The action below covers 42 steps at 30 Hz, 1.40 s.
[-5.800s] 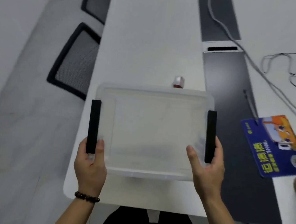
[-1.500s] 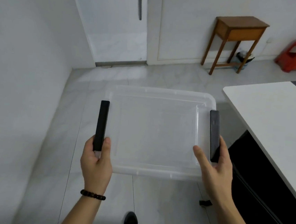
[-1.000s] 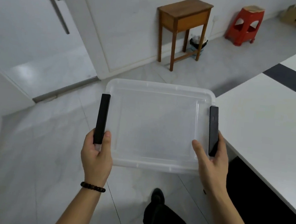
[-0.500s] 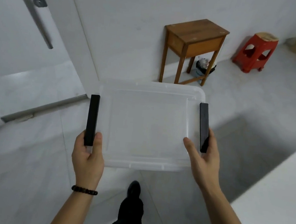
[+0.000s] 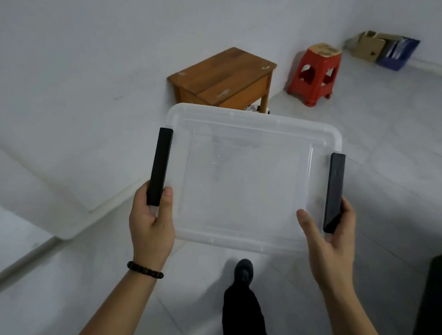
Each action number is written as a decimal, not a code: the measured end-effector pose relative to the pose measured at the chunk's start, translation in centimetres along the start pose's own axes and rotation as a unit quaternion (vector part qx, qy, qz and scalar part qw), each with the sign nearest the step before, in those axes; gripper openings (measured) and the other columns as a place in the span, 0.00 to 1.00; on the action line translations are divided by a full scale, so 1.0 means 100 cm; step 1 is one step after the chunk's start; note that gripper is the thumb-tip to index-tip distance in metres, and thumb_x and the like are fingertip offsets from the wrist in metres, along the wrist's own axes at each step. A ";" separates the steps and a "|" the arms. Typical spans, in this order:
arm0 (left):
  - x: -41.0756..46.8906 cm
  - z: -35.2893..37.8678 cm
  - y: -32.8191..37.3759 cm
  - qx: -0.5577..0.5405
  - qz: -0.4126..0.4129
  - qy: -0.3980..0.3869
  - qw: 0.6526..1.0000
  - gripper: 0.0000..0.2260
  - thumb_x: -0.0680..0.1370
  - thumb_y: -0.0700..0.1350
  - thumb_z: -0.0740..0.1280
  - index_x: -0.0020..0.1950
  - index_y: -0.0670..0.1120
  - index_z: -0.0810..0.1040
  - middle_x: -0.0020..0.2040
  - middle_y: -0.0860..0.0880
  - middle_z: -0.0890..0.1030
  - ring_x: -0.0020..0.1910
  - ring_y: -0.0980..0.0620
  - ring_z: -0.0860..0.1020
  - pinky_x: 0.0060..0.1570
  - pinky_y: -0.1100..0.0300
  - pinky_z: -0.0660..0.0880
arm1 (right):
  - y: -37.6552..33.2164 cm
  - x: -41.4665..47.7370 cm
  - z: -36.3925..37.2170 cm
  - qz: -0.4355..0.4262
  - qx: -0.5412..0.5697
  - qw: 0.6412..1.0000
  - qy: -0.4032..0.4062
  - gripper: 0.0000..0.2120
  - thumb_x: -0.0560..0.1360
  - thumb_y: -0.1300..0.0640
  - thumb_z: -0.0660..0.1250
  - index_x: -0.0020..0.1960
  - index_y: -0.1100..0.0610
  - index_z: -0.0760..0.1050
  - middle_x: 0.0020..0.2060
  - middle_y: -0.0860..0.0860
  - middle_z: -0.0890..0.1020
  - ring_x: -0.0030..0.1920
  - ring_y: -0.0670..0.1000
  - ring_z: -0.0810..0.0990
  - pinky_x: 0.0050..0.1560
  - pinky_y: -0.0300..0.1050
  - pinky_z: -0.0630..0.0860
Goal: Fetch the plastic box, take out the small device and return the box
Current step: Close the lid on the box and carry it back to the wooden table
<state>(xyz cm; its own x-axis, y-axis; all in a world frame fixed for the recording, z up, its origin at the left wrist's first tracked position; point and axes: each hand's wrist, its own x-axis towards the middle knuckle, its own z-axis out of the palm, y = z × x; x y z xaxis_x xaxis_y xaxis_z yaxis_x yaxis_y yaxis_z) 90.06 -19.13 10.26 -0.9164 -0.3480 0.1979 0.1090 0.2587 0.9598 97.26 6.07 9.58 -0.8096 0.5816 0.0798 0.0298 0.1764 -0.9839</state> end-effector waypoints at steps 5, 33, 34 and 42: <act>0.129 0.108 -0.009 0.007 -0.003 -0.014 1.000 0.09 0.80 0.47 0.65 0.59 0.48 0.75 0.48 0.60 0.78 0.46 0.72 0.76 0.44 0.77 0.69 | 0.015 0.153 0.059 0.017 0.028 0.999 0.013 0.28 0.74 0.54 0.73 0.70 0.48 0.66 0.56 0.40 0.77 0.50 0.33 0.77 0.48 0.30 0.72; 0.714 0.474 -0.117 0.007 -0.143 0.037 0.989 0.17 0.80 0.50 0.63 0.65 0.43 0.73 0.56 0.43 0.80 0.55 0.45 0.78 0.57 0.48 0.76 | 0.021 0.822 0.414 0.081 -0.139 0.977 -0.138 0.34 0.75 0.55 0.72 0.75 0.52 0.61 0.60 0.46 0.73 0.56 0.50 0.73 0.54 0.47 0.73; 0.724 0.482 -0.124 0.014 -0.150 0.041 0.988 0.16 0.81 0.50 0.63 0.65 0.43 0.73 0.55 0.43 0.80 0.54 0.45 0.78 0.57 0.48 0.76 | 0.028 0.841 0.425 0.093 -0.140 0.974 -0.151 0.34 0.75 0.56 0.72 0.75 0.53 0.60 0.60 0.47 0.73 0.56 0.51 0.74 0.54 0.48 0.74; 0.776 0.546 -0.164 0.084 -0.246 0.142 0.955 0.17 0.82 0.46 0.60 0.69 0.41 0.68 0.55 0.39 0.76 0.53 0.37 0.76 0.51 0.47 0.75 | 0.078 0.991 0.520 0.031 -0.232 0.905 -0.356 0.38 0.70 0.42 0.72 0.75 0.48 0.59 0.65 0.48 0.72 0.63 0.51 0.74 0.60 0.59 0.79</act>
<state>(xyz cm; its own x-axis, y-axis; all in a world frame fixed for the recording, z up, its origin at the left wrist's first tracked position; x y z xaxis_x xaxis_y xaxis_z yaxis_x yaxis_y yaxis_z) -3.91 -1.20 -1.01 -0.6962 -0.6894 -0.2003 -0.3934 0.1330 0.9097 -13.22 23.80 1.51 -0.9656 -0.0279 -0.2586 0.1969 0.5710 -0.7970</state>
